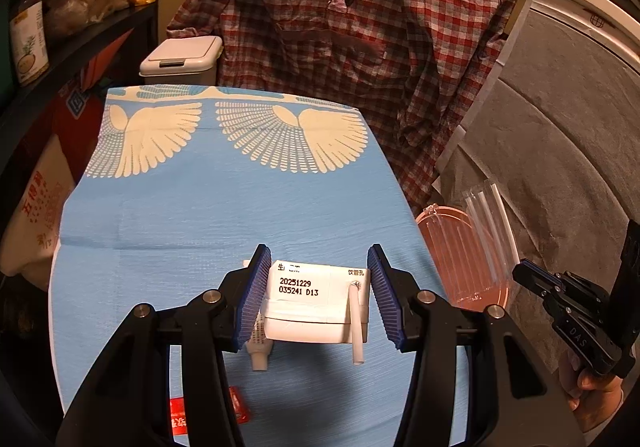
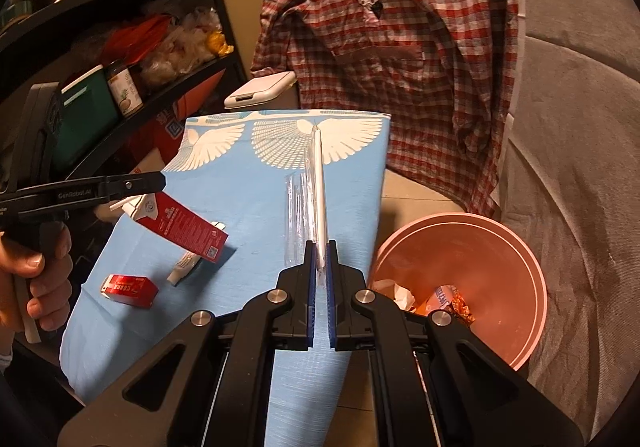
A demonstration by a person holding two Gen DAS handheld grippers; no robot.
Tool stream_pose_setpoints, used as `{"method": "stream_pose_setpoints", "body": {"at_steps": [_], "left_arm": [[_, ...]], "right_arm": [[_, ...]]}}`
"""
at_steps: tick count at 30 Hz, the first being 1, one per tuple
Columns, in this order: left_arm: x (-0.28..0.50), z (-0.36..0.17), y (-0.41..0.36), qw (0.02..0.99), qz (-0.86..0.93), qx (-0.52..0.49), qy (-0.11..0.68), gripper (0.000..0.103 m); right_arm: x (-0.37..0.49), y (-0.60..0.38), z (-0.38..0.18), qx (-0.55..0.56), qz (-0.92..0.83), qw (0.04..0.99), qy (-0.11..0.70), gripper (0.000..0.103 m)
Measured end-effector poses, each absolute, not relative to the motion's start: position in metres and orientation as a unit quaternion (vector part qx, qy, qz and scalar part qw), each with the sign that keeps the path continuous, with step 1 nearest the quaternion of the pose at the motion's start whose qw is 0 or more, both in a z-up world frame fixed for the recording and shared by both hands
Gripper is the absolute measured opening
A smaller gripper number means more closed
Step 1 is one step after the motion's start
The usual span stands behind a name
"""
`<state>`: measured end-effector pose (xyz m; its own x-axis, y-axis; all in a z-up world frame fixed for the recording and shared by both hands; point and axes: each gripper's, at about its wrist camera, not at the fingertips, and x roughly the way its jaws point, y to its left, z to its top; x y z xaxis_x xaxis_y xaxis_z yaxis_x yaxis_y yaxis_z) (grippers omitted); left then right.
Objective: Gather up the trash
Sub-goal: 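Carry the milk carton and clear straws over the pink bin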
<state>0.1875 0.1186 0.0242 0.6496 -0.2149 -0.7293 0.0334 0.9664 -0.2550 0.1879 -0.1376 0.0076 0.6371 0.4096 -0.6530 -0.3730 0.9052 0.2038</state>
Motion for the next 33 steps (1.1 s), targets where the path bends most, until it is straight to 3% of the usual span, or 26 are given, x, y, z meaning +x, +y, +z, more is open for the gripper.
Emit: {"method": "stream_pose_setpoints", "body": {"at_steps": [33], "left_arm": [[0.205, 0.039, 0.020, 0.901, -0.124, -0.097, 0.404, 0.050]], "right_arm": [[0.198, -0.202, 0.014, 0.039, 0.130, 0.918, 0.374, 0.005]]}}
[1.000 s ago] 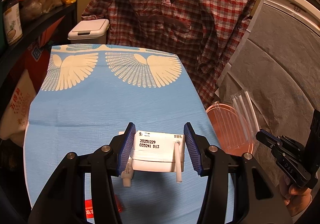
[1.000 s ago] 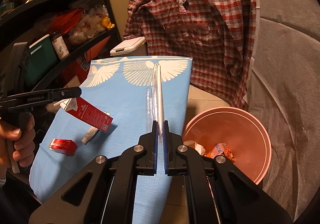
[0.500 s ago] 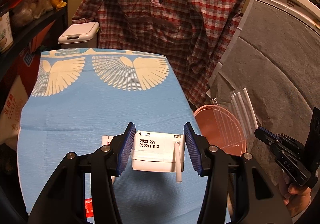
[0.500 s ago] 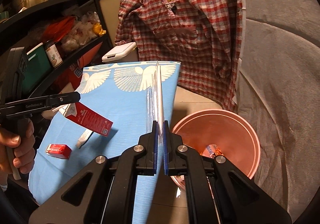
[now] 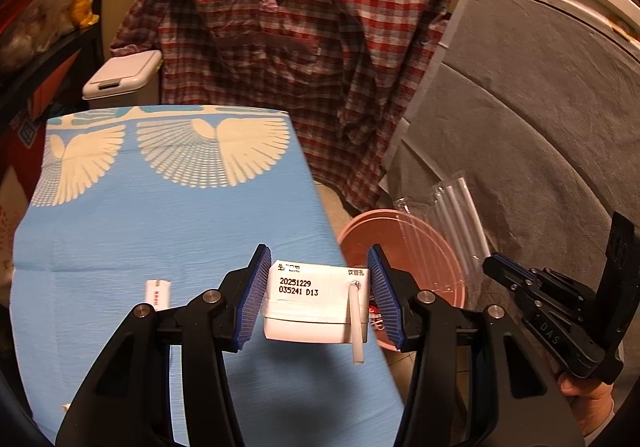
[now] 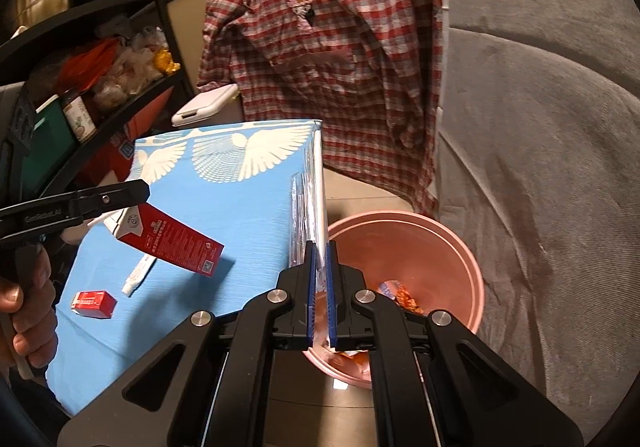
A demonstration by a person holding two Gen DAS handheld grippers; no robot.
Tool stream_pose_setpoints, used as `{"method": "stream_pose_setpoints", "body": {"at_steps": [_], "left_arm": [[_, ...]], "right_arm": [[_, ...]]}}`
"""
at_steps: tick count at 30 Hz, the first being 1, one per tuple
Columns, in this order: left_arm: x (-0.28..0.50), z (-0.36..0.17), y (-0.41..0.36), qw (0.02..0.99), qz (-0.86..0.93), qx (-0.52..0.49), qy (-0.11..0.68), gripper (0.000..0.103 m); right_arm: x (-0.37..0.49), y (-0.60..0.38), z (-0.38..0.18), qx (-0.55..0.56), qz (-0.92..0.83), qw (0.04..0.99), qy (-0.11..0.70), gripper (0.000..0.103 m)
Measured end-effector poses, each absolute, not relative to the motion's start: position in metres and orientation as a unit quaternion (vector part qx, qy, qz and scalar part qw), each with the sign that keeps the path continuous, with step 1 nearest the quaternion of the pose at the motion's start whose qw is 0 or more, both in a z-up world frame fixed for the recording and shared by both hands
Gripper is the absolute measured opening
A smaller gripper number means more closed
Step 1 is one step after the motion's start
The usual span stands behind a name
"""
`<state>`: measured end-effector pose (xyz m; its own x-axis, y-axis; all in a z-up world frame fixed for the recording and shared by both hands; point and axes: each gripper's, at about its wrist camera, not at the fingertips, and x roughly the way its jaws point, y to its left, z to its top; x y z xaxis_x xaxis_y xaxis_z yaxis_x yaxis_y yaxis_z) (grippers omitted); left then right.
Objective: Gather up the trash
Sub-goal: 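Carry the milk carton and clear straws over the pink bin, then open both tools to drop the carton and straws into the bin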
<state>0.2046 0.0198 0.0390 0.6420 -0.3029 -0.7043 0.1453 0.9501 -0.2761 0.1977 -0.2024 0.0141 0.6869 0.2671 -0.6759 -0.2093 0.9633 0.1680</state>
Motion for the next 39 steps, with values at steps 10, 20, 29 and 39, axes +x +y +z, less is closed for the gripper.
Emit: {"method": "stream_pose_setpoints", "body": {"at_steps": [10, 20, 29, 39], "left_arm": [[0.215, 0.042, -0.021, 0.897, -0.152, -0.099, 0.403, 0.050], [0.229, 0.034, -0.066, 0.893, -0.173, -0.082, 0.408, 0.050], [0.241, 0.023, -0.097, 0.891, -0.177, -0.063, 0.412, 0.050], [0.250, 0.016, -0.095, 0.893, -0.166, -0.074, 0.413, 0.058]], "right_arm": [[0.205, -0.224, 0.009, 0.045, 0.090, 0.918, 0.385, 0.005], [0.214, -0.247, 0.003, 0.074, 0.057, 0.914, 0.395, 0.005], [0.217, -0.254, -0.002, 0.073, 0.043, 0.912, 0.400, 0.005], [0.223, -0.251, -0.010, 0.057, 0.030, 0.908, 0.413, 0.027]]}}
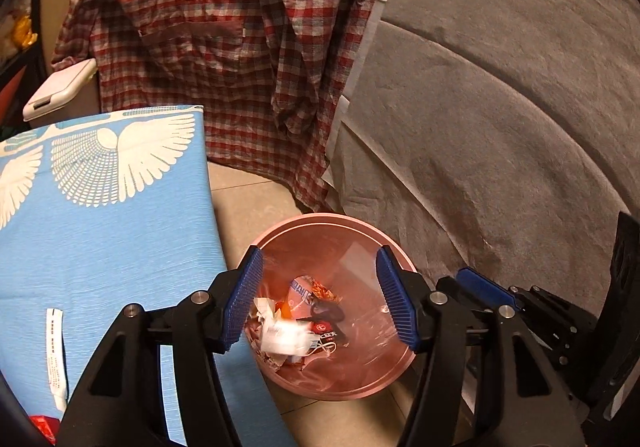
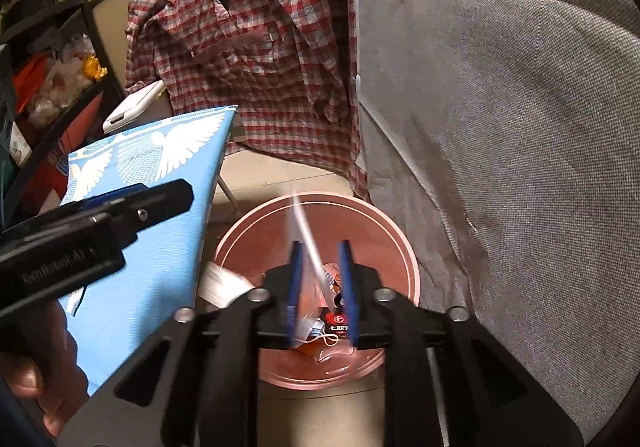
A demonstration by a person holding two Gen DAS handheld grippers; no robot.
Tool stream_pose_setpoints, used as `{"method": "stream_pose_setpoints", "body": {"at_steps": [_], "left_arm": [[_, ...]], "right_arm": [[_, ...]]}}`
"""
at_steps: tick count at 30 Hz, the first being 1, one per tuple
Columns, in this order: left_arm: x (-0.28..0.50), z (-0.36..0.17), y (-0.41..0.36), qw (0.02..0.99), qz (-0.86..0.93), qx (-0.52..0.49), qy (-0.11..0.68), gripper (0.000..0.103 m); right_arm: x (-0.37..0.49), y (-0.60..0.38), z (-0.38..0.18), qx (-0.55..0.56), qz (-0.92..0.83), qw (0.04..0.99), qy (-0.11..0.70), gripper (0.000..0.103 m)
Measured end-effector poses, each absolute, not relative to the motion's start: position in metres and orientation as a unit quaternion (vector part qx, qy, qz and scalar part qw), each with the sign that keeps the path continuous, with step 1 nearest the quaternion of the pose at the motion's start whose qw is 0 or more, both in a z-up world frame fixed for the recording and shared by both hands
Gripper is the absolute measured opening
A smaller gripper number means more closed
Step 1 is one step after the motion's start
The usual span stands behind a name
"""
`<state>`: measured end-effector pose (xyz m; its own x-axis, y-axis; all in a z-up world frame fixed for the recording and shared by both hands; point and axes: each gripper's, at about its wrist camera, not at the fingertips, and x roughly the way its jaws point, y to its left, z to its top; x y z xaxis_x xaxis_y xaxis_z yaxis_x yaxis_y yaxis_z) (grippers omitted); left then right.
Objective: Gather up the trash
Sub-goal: 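Open both tools to drop the carton and straws into the bin, then move both open tools back over the remaining items on the table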
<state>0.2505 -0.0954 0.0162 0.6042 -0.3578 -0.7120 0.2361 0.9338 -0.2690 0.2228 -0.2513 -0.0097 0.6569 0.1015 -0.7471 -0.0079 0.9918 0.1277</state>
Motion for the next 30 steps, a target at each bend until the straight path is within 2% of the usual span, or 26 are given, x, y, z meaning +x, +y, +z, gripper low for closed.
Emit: {"method": "stream_pose_setpoints", "body": {"at_steps": [7, 10, 14, 21, 30], "left_arm": [[0.244, 0.021, -0.083, 0.901, -0.156, -0.063, 0.400, 0.057], [0.235, 0.026, -0.074, 0.910, -0.150, -0.048, 0.385, 0.050], [0.220, 0.036, -0.055, 0.919, -0.142, -0.024, 0.367, 0.047], [0.194, 0.049, 0.014, 0.926, -0.121, -0.015, 0.357, 0.047], [0.160, 0.039, 0.113, 0.929, -0.083, -0.015, 0.361, 0.047]], "right_arm": [[0.221, -0.250, -0.005, 0.053, 0.026, 0.915, 0.399, 0.030], [0.219, -0.247, 0.001, 0.051, 0.029, 0.921, 0.385, 0.031], [0.210, -0.234, 0.010, 0.033, 0.036, 0.933, 0.358, 0.036], [0.196, -0.208, 0.017, 0.032, 0.076, 0.940, 0.332, 0.037], [0.175, -0.157, 0.034, 0.032, 0.125, 0.944, 0.304, 0.036]]}}
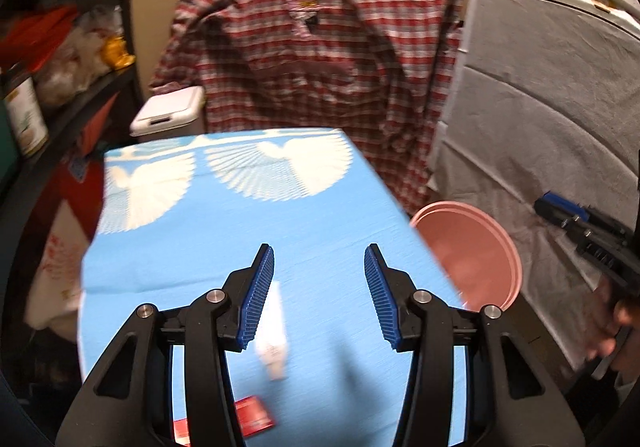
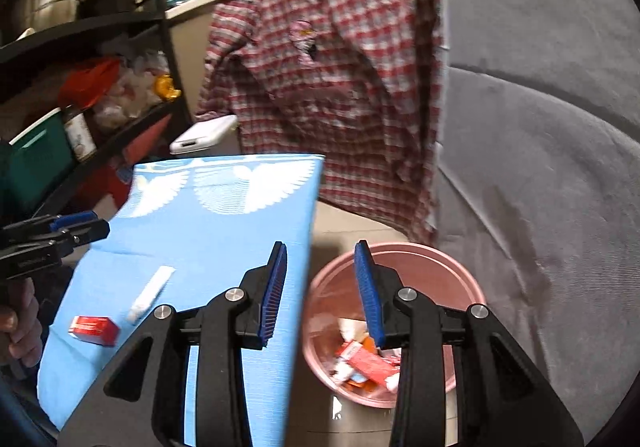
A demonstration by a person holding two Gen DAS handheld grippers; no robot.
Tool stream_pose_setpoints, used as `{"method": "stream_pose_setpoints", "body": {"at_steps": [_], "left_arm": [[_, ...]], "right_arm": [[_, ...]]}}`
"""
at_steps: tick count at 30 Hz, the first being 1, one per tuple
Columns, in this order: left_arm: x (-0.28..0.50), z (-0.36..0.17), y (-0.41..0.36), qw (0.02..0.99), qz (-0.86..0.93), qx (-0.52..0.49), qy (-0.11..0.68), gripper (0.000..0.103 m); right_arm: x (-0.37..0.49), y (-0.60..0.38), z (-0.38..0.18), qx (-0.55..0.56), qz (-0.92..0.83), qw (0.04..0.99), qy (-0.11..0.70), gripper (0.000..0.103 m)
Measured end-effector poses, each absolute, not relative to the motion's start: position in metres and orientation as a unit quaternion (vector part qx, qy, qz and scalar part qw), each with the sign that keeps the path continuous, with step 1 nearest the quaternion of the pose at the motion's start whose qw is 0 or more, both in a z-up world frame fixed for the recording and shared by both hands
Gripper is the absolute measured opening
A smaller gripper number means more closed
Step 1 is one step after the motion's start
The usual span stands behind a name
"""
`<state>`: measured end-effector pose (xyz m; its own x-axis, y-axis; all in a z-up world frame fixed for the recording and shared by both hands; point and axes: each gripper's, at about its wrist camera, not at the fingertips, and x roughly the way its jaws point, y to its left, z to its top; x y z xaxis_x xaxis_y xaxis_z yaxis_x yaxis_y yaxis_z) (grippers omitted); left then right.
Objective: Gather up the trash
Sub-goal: 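Move both open tools back over the remaining items on the table, then grasp the red ointment box with the left tool while the right tool grasps the white tube packet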
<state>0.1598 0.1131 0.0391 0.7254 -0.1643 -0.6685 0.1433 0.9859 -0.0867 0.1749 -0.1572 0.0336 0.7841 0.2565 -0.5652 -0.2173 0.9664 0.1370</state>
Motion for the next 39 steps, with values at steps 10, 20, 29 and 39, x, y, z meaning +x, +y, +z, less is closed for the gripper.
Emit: {"method": "stream_pose_setpoints", "body": {"at_steps": [10, 20, 29, 39], "left_arm": [[0.128, 0.000, 0.191, 0.899, -0.116, 0.007, 0.422, 0.048], [0.113, -0.057, 0.199, 0.844, -0.177, 0.072, 0.501, 0.064], [0.122, -0.074, 0.215, 0.833, -0.171, 0.055, 0.523, 0.056], [0.143, -0.073, 0.248, 0.849, -0.105, 0.000, 0.518, 0.036]], "right_arm": [[0.168, -0.090, 0.035, 0.041, 0.185, 0.929, 0.319, 0.031], [0.177, -0.030, 0.012, 0.034, 0.226, 0.904, 0.360, 0.024], [0.182, 0.011, -0.019, 0.028, 0.262, 0.880, 0.396, 0.024], [0.202, 0.061, -0.066, 0.005, 0.279, 0.854, 0.440, 0.026]]}}
